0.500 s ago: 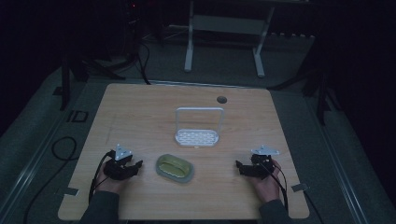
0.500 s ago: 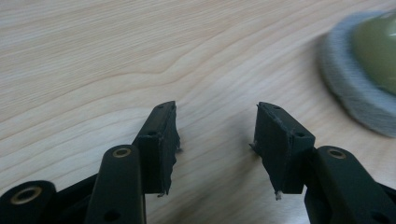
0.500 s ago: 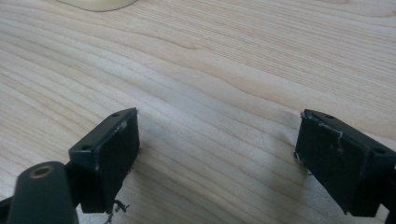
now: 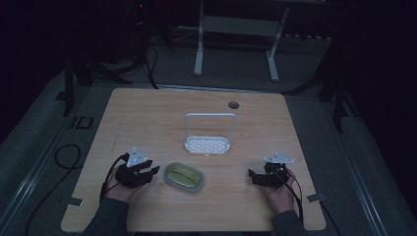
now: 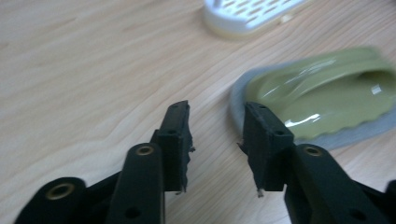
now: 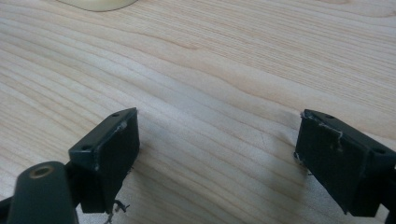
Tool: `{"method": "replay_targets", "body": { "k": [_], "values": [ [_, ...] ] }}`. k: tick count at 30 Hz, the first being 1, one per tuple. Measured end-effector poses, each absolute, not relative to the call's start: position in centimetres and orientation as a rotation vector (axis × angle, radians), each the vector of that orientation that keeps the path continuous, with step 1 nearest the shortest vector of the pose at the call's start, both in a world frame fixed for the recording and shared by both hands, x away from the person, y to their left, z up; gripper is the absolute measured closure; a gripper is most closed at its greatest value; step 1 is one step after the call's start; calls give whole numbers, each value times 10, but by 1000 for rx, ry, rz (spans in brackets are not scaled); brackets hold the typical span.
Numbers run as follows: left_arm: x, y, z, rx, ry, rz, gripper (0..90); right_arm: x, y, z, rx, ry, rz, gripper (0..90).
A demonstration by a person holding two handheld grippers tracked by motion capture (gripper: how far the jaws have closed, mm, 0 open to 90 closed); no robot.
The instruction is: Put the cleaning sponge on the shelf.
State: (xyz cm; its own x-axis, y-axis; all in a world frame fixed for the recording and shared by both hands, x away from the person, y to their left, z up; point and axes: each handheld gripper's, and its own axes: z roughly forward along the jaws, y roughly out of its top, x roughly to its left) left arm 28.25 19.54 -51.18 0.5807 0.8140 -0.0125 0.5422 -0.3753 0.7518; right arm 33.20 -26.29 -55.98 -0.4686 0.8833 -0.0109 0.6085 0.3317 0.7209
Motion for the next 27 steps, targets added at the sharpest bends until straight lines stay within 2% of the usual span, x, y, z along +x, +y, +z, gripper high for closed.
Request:
{"method": "replay_targets", "body": {
  "k": [3,4,6,12,21,27],
  "values": [
    [284,188,-505,2085,1036,459,661,332,-263,-560,1316,2200,928,132],
    [285,186,-504,2085,1027,451,724,332,-263,-560,1316,2200,928,132],
    [286,181,-501,2089,1005,436,778,332,-263,-560,1316,2200,928,133],
    [287,165,-494,2131,939,425,892,332,-263,-560,1316,2199,928,133],
    [294,136,-495,2172,850,337,895,332,-263,-560,1316,2199,929,133],
    [295,113,-497,2210,795,336,895,332,-263,-560,1316,2199,928,133]
  ]
}}
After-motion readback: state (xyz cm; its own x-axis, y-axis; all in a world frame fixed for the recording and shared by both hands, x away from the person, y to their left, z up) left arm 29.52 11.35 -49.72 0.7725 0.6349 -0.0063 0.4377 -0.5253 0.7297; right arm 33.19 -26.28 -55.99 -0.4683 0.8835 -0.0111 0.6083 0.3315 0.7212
